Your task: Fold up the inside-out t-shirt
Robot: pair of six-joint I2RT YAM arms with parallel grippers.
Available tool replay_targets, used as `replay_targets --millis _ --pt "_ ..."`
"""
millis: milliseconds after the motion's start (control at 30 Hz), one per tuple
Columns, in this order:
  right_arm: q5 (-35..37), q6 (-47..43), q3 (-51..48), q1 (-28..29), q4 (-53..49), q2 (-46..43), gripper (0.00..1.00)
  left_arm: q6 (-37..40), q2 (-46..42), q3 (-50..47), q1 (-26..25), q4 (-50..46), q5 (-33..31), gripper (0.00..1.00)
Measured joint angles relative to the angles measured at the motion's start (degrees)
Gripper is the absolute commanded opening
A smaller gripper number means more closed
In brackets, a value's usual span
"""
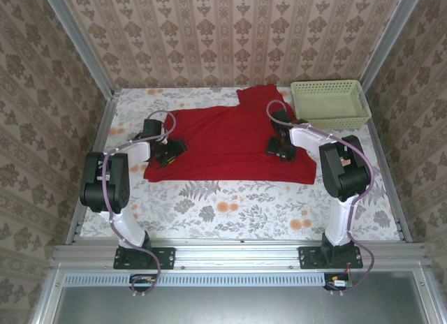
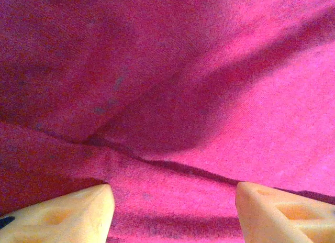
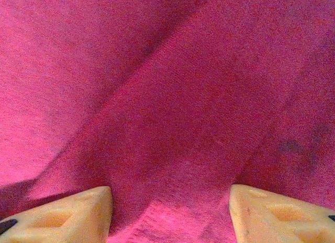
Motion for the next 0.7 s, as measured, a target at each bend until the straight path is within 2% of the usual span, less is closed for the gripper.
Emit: replay_targets --millis 267,433,567,633,700 --pt "-0.2 3.0 -13.5 2.0 3.3 -10.1 0.64 -3.6 -16.0 -19.6 1.1 7.6 0.4 0.68" --pt "0.2 5.9 -23.9 3.7 1.8 -20.0 0.65 -6.1 -28.9 -27.8 -3.0 2.6 -1.1 0.69" --pt "1.6 6.2 -27.6 3.6 -1.8 -27.0 0.65 -6.6 -38.4 -27.3 -4.8 -8.2 -4.2 0.71" --pt "2.3 6.0 -26.8 3.6 -3.1 -29.3 0.65 -5.5 -40.2 -22.0 -4.8 -14.2 -7.6 0.72" --pt "2.8 5.5 -24.1 3.6 -4.4 -29.8 0.65 -3.6 -37.8 -14.5 -4.7 -17.4 -10.4 0.72"
